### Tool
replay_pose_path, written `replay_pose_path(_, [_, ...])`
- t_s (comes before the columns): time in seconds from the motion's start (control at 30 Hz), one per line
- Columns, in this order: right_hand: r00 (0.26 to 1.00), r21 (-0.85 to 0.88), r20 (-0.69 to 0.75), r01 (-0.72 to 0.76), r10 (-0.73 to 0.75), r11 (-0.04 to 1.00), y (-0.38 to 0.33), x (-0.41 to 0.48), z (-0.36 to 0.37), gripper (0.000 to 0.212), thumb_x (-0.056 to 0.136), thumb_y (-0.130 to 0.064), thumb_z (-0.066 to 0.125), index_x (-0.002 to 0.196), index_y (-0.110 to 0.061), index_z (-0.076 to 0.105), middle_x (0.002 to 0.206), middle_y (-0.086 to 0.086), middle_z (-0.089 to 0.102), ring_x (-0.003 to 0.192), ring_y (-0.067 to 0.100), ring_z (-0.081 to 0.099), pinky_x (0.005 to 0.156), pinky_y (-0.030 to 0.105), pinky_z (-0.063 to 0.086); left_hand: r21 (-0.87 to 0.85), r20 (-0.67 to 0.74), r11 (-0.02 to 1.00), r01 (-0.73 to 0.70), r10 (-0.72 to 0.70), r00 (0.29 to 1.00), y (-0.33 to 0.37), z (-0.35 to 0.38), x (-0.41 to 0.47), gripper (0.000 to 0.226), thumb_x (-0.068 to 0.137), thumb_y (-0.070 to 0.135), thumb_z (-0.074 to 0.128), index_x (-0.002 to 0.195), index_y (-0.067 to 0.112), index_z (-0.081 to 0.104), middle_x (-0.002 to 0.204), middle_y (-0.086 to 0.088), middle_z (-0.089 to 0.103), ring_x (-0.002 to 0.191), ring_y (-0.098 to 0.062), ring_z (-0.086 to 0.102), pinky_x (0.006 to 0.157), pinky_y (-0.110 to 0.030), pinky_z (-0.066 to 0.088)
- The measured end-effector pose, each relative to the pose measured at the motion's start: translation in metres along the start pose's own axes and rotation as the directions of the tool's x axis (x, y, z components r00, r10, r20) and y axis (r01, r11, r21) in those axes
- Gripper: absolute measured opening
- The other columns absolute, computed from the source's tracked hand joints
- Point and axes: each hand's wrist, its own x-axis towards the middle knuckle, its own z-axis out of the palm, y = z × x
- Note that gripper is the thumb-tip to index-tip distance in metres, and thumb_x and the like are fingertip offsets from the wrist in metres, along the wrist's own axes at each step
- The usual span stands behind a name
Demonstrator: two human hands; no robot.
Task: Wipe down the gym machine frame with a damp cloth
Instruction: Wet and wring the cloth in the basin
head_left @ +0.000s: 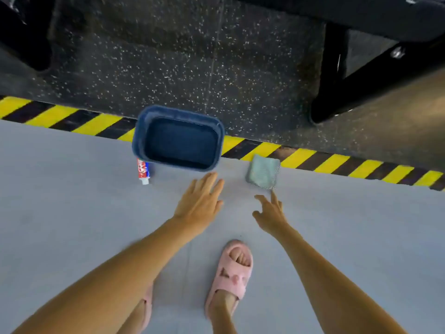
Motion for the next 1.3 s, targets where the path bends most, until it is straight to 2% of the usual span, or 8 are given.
replay_pose_path(0.23, [1.0, -0.016, -0.027, 0.004, -0.004, 1.0, -0.001, 0.106, 0.022, 0.048, 0.096, -0.025, 0.049, 0.143, -0.018, 0.045, 0.162, 0.007, -0.01, 0.148, 0.027, -0.011, 0.119, 0.041, 0.008, -0.125, 0.063, 0.99, -0.06, 0.069, 0.996, 0.02, 0.06, 0.067, 0.052, 0.099, 0.028, 0.049, 0.144, 0.005, 0.036, 0.151, -0.016, 0.028, 0.126, -0.035, 0.043, 0.107, -0.041, 0.032])
replay_pose_path(0.53, [0.918, 0.394, -0.371, 0.021, 0.138, 0.919, -0.001, 0.104, 0.008, 0.013, 0.086, -0.004, 0.059, 0.087, 0.006, 0.067, 0.087, 0.025, 0.062, 0.082, 0.043, 0.057, 0.06, 0.033, 0.037, -0.313, 0.341, 0.934, 0.173, -0.06, 0.938, 0.004, 0.059, 0.078, 0.045, 0.102, 0.035, 0.039, 0.142, 0.017, 0.032, 0.144, -0.006, 0.036, 0.117, -0.03, 0.052, 0.089, -0.042, 0.046])
replay_pose_path(0.7, [0.957, 0.905, -0.288, 0.265, 0.022, 0.334, -0.033, 0.016, -0.052, 0.03, 0.081, 0.017, 0.058, 0.088, -0.012, 0.062, 0.08, 0.001, 0.066, 0.072, 0.015, 0.061, 0.067, 0.031, 0.05, -0.631, 0.408, 0.737, 0.24, 0.053, 0.912, 0.011, 0.02, 0.077, 0.07, 0.087, 0.039, 0.064, 0.144, 0.029, 0.026, 0.139, 0.006, 0.038, 0.124, -0.013, 0.047, 0.096, -0.041, 0.044])
replay_pose_path(0.77, [0.975, 0.993, -0.113, 0.118, -0.19, 0.013, -0.058, -0.004, -0.065, 0.029, 0.079, 0.009, 0.055, 0.103, -0.007, 0.063, 0.088, 0.006, 0.07, 0.075, 0.017, 0.066, 0.065, 0.027, 0.055, -0.657, 0.337, 0.729, 0.193, 0.054, 0.94, 0.004, -0.001, 0.076, 0.057, 0.086, 0.033, 0.064, 0.136, 0.027, 0.037, 0.129, 0.004, 0.045, 0.118, -0.014, 0.049, 0.091, -0.041, 0.046])
replay_pose_path(0.83, [0.963, 0.998, -0.014, -0.001, -0.269, -0.057, -0.089, -0.008, -0.07, 0.037, 0.081, 0.003, 0.053, 0.117, -0.004, 0.062, 0.099, 0.013, 0.07, 0.082, 0.021, 0.069, 0.068, 0.028, 0.057, -0.601, 0.243, 0.782, 0.162, -0.014, 0.97, -0.014, -0.021, 0.075, 0.029, 0.09, 0.02, 0.056, 0.117, 0.019, 0.047, 0.115, -0.001, 0.052, 0.109, -0.022, 0.053, 0.084, -0.043, 0.046])
replay_pose_path(1.03, [0.968, 0.939, -0.021, 0.105, -0.251, 0.327, -0.189, 0.041, -0.063, 0.008, 0.088, -0.001, 0.063, 0.091, -0.004, 0.069, 0.083, 0.012, 0.068, 0.076, 0.022, 0.065, 0.073, 0.032, 0.056, -0.411, 0.131, 0.84, 0.353, -0.329, 0.935, -0.111, -0.055, 0.069, 0.024, 0.092, 0.015, 0.052, 0.115, 0.011, 0.047, 0.11, -0.008, 0.048, 0.101, -0.031, 0.054, 0.073, -0.04, 0.041])
replay_pose_path(1.13, [0.972, 0.67, -0.198, 0.228, -0.126, 0.706, -0.228, 0.079, -0.053, 0.036, 0.092, -0.017, 0.062, 0.058, -0.021, 0.05, 0.056, -0.005, 0.048, 0.053, 0.01, 0.044, 0.051, 0.017, 0.038, -0.379, 0.127, 0.839, 0.39, -0.37, 0.92, -0.153, -0.051, 0.08, 0.026, 0.097, 0.023, 0.05, 0.122, 0.013, 0.052, 0.113, -0.01, 0.049, 0.103, -0.031, 0.054, 0.074, -0.036, 0.04])
replay_pose_path(1.3, [0.989, 0.426, -0.118, 0.133, -0.091, 0.895, -0.237, 0.126, -0.024, 0.042, 0.098, -0.028, 0.052, 0.059, -0.013, 0.047, 0.061, 0.002, 0.046, 0.056, 0.02, 0.043, 0.056, 0.027, 0.035, -0.166, 0.147, 0.93, 0.329, -0.307, 0.94, -0.178, -0.026, 0.095, 0.026, 0.099, 0.013, 0.044, 0.112, 0.012, 0.066, 0.113, -0.012, 0.051, 0.1, -0.032, 0.057, 0.075, -0.038, 0.045])
